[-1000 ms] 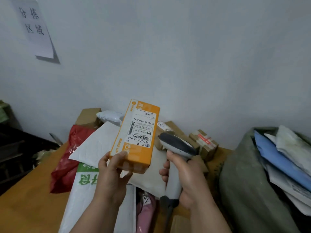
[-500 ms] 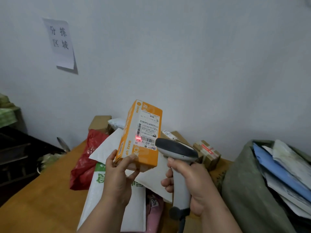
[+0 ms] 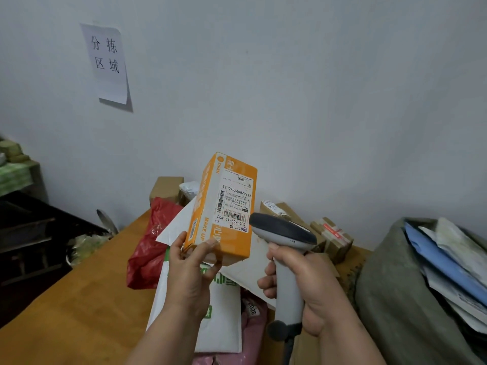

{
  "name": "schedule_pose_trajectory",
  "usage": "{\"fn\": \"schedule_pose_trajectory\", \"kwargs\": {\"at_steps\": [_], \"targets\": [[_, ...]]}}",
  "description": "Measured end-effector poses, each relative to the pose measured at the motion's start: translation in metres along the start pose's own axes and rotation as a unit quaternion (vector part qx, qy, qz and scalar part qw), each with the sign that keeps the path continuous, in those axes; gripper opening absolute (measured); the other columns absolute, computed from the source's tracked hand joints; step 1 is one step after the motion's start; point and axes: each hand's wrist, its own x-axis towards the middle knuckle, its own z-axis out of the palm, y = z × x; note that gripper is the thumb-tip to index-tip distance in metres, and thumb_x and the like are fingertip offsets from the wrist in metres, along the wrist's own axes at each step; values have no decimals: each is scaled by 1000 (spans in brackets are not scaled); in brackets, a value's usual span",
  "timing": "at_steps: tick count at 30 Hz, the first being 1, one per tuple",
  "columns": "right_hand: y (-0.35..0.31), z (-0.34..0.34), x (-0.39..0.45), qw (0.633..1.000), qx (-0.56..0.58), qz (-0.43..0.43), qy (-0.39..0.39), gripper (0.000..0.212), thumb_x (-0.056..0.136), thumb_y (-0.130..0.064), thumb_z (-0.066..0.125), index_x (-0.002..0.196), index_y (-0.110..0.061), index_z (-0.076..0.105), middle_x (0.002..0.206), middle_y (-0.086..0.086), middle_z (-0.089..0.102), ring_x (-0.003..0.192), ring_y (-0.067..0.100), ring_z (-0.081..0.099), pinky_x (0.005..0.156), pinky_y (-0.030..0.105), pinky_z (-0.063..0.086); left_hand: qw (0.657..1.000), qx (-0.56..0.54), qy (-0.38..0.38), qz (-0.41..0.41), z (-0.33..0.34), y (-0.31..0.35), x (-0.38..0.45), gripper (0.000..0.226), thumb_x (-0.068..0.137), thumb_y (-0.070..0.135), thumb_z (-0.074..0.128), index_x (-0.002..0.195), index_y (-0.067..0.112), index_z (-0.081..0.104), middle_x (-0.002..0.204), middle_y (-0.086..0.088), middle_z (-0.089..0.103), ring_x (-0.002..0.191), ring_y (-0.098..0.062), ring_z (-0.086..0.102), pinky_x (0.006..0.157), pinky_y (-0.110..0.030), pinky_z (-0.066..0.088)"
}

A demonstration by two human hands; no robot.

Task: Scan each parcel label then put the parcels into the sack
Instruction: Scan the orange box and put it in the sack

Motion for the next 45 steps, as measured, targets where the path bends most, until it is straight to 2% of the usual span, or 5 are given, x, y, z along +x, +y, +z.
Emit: {"fn": "schedule_pose_trajectory", "kwargs": {"at_steps": [10,17,23,38,45], "targets": [[-3,4,-12,999,-35,-5,17,24,89,-24,72,83,-1,70,66,13,68,61,27,68,56,34,55,1000,1,9,-7,-7,1,-2,88,60,13,82,137,33,44,133,-7,57,115,-25,61,83,-47,58],[-9,0,-22,972,-207,-101,53,21,89,-29,71,98,-9,69,61,-2,71,57,5,68,51,11,48,994,80,29,66,1,36,18,69,79,15,78,136,36,44,127,8,58,107,-15,61,78,-32,49],[-11,2,-29,965,-214,-141,56,15,86,-22,74,89,-7,70,60,-3,69,58,7,68,52,13,49,987,140,-19,73,7,49,16,83,81,18,78,147,42,33,141,5,52,118,-28,60,91,-64,51],[-5,0,-37,968,-209,-129,55,14,88,-23,71,93,-11,67,57,-5,67,54,6,65,51,12,48,983,165,-30,70,11,48,2,77,84,21,77,145,42,36,133,10,56,112,-20,60,91,-59,52],[-2,0,-45,972,-186,-128,62,11,89,-24,71,94,-15,67,58,-9,68,55,4,65,51,10,48,981,171,-56,73,10,43,-2,67,86,19,73,142,41,43,120,15,58,104,-14,61,81,-46,56]]}}
